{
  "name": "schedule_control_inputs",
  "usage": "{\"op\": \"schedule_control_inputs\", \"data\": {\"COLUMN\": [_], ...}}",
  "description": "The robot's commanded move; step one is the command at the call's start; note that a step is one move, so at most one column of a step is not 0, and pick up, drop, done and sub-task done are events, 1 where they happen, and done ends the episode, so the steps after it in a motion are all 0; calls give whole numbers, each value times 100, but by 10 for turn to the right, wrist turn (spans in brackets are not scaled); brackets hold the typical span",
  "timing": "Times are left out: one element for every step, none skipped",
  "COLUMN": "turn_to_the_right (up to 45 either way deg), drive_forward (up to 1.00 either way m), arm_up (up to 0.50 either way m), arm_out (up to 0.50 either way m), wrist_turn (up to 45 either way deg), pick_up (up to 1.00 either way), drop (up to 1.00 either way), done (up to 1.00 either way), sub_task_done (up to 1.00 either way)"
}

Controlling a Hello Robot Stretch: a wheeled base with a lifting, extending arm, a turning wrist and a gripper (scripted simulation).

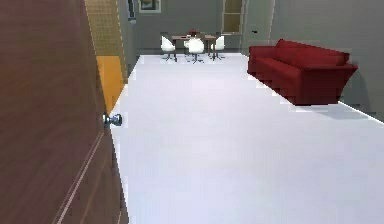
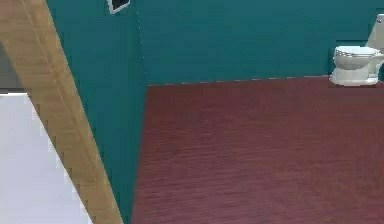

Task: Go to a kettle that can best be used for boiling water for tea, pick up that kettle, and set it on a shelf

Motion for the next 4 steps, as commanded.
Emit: {"op": "schedule_control_inputs", "data": {"turn_to_the_right": [0, 150, 0, -420], "drive_forward": [90, 0, 60, 0], "arm_up": [0, 0, 0, 0], "arm_out": [0, 0, 0, 0], "wrist_turn": [0, 0, 0, 0], "pick_up": [0, 0, 0, 0], "drop": [0, 0, 0, 0], "done": [0, 0, 0, 0], "sub_task_done": [0, 0, 0, 0]}}
